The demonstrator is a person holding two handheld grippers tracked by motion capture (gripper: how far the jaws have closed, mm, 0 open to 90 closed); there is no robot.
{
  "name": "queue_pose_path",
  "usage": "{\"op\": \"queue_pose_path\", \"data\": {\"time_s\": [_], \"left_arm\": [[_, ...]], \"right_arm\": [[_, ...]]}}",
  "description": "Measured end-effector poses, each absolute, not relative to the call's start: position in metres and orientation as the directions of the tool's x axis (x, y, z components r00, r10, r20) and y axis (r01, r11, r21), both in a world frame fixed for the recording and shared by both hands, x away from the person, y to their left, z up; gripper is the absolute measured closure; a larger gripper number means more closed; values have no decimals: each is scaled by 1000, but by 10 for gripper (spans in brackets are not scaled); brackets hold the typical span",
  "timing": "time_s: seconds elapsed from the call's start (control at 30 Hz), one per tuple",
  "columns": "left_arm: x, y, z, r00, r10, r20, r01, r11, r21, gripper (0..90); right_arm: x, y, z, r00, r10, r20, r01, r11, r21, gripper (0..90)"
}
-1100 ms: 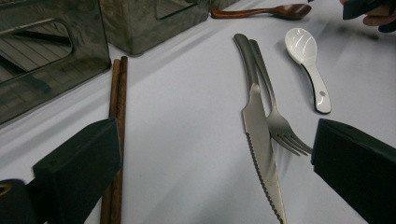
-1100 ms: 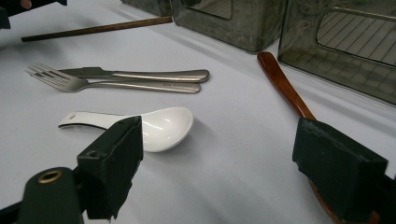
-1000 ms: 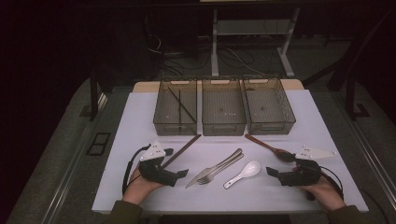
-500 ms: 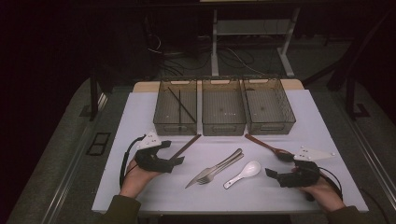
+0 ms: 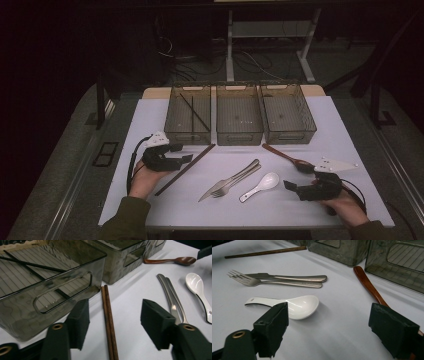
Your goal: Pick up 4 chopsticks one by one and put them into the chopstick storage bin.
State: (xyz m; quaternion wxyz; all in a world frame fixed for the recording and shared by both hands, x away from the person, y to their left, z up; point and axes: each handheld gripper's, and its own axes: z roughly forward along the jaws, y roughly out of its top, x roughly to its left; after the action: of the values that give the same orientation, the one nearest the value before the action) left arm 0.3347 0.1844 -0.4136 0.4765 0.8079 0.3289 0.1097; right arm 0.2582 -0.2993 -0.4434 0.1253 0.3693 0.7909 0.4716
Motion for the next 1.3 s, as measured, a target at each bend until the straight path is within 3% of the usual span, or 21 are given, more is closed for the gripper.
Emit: {"op": "queue_pose_path", "data": {"time_s": [0.3, 0.77, 1.3], "left_arm": [[342, 184, -426, 742, 651, -161, 483, -353, 801, 590], [344, 181, -441, 739, 648, -186, 535, -396, 746, 772], [343, 179, -447, 733, 648, -206, 561, -406, 722, 826]], "right_arm": [[258, -298, -443, -704, 696, 142, 460, 294, 838, 160], [258, -297, -443, -713, 689, 130, 449, 306, 840, 160], [258, -297, -443, -712, 690, 128, 450, 309, 838, 160]]}}
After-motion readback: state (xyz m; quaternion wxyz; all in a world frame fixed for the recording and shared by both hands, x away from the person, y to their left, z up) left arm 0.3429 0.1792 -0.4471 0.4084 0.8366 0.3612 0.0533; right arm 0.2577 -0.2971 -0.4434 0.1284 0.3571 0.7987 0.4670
